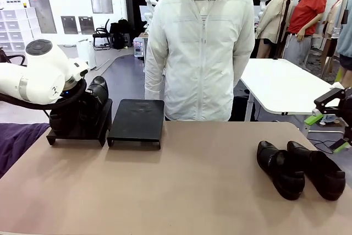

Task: Organize the shoes by placing them on the stand.
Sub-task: Place the Shoe from the middle of the table onto the Shoes Stand.

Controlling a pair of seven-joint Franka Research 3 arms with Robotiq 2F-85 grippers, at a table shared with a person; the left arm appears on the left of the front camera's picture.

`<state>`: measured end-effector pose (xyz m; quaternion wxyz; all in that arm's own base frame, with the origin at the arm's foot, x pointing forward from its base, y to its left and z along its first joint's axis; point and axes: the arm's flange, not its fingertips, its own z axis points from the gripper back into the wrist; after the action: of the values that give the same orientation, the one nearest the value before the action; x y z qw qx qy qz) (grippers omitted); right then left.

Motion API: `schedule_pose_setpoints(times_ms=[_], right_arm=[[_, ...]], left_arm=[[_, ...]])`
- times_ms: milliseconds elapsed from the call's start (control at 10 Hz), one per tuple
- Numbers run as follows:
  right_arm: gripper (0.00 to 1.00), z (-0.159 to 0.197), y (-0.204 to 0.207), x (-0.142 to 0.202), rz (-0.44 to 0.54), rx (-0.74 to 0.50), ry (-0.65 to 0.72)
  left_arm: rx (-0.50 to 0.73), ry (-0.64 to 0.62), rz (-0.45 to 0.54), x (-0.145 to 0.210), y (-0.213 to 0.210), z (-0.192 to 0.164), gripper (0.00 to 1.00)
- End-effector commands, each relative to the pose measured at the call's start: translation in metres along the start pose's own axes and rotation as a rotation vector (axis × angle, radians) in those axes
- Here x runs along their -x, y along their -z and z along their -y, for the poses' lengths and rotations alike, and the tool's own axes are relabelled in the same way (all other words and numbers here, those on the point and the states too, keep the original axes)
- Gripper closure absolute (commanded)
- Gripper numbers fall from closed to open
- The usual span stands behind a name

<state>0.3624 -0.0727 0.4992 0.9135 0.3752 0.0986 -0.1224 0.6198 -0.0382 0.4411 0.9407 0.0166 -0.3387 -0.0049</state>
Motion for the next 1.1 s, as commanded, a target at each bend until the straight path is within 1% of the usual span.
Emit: schedule_pose_setpoints(times_ms=[0, 100, 200, 300, 400, 600, 700, 800, 1000], right_arm=[[0.00, -0.002, 0.000, -0.001, 0.014, -0.017, -0.024], [0.00, -0.002, 0.000, -0.001, 0.014, -0.017, -0.024], [0.00, -0.002, 0.000, -0.001, 0.014, -0.017, -0.024], [0.00, -0.002, 0.000, -0.001, 0.014, -0.017, -0.024], [0.00, -0.002, 0.000, -0.001, 0.014, -0.017, -0.024], [0.00, -0.002, 0.000, -0.001, 0.014, -0.017, -0.024], [0.00, -0.002, 0.000, -0.001, 0.014, -0.017, -0.024], [0.00, -0.002, 0.000, -0.001, 0.014, -0.017, -0.024], [0.00, -0.002, 0.000, -0.001, 0.014, -0.017, -0.024]], left_arm=[[-0.034, -0.023, -0.013, -0.009, -0.002, 0.002, 0.47], [-0.025, -0.027, -0.022, -0.008, -0.003, 0.001, 0.00], [-0.029, -0.023, -0.023, -0.008, -0.005, 0.001, 0.00], [-0.001, -0.026, -0.036, -0.010, -0.010, -0.003, 0.00], [0.001, -0.026, -0.027, -0.013, -0.018, -0.006, 0.00], [0.008, -0.029, -0.014, -0.017, -0.043, -0.011, 0.00], [0.079, -0.014, -0.018, -0.017, -0.066, -0.012, 0.00], [0.115, 0.037, -0.009, -0.018, -0.099, -0.016, 0.00], [0.151, 0.168, -0.027, -0.016, -0.164, -0.027, 0.00]])
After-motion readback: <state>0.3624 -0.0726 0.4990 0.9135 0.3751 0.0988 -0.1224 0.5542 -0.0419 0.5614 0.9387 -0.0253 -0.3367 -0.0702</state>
